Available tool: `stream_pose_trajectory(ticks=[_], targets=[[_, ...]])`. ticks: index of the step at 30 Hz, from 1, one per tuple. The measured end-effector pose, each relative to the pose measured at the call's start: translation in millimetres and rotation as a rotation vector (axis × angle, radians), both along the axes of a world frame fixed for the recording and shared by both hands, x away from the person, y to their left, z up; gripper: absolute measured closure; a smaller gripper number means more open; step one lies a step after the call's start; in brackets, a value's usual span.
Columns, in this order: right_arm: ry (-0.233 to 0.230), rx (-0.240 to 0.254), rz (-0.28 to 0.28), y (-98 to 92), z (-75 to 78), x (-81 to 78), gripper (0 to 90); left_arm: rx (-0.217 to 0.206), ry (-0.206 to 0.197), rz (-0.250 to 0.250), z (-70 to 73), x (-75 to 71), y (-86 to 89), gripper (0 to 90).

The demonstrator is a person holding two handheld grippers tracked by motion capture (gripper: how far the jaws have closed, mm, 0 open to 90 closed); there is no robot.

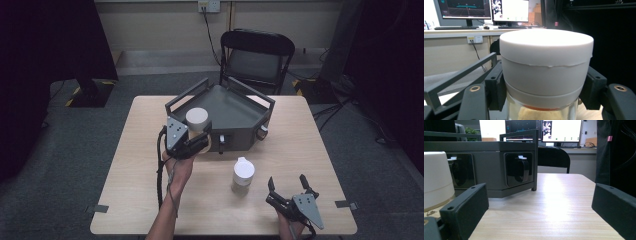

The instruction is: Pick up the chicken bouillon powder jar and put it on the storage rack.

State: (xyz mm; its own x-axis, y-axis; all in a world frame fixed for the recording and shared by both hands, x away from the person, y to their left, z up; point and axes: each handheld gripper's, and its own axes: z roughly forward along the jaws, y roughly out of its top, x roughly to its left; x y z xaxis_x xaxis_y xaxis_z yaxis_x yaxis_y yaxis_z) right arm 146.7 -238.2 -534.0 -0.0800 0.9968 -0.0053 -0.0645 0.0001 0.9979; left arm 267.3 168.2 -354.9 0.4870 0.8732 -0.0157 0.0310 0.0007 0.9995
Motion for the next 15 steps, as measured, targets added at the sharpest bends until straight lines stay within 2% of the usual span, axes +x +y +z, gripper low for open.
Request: stream_pose_trajectory(ticks=[4,7,15], targets=[[0.0,0.0,0.0,0.0,0.0,0.0,0.0,-0.003,0.008,0.014,5.5,9.8,-0.7,35.0],[0.0,0.0,0.001,-0.1,0.0,0.0,0.0,0.025,0.012,0.028,9.2,15.5,-2.7,35.0],[0.0,0.0,0.0,0.0,0.0,0.0,0.0,0.035,0.025,0.025,12.7,27.4,-6.6,35.0]])
